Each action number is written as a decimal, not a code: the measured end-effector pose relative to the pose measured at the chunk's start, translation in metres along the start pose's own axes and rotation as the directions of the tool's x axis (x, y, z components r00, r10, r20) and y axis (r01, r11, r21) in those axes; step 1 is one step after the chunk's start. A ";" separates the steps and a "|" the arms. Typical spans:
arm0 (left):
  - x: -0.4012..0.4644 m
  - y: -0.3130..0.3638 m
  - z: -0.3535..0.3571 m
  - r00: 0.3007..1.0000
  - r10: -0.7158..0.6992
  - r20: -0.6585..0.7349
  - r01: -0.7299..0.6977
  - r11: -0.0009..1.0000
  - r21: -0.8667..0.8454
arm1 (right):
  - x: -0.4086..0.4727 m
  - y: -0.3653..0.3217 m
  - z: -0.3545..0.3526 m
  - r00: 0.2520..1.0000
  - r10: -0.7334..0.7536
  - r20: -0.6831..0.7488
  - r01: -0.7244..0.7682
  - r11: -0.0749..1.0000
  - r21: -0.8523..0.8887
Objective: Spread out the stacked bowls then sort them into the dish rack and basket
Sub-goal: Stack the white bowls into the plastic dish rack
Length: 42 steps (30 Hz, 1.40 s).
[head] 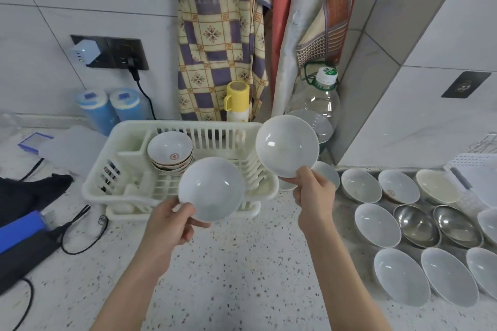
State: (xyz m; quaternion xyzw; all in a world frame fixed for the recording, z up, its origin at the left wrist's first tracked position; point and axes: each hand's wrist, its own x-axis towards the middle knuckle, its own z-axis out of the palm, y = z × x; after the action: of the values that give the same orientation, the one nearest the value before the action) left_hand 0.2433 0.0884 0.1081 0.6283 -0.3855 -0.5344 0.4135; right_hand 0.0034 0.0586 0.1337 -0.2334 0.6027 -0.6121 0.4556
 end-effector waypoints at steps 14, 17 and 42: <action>0.088 0.006 -0.081 0.964 0.126 -0.233 -0.164 0.974 -0.154 | 0.062 0.023 0.112 0.977 0.112 0.181 0.010 0.826 -0.564; 0.106 0.007 -0.086 0.962 0.136 -0.239 -0.188 0.959 -0.212 | 0.075 0.040 0.127 0.967 0.191 0.168 -0.047 0.784 -0.619; 0.160 -0.003 -0.090 0.990 0.071 -0.119 -0.107 0.938 -0.330 | 0.126 0.113 0.143 0.897 0.416 0.152 -0.246 0.754 -0.610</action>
State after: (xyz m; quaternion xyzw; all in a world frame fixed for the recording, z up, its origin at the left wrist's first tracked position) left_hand 0.3539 -0.0484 0.0564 0.5581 -0.2945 -0.5392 0.5578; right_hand 0.0940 -0.1059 0.0169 -0.3322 0.7205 -0.2703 0.5454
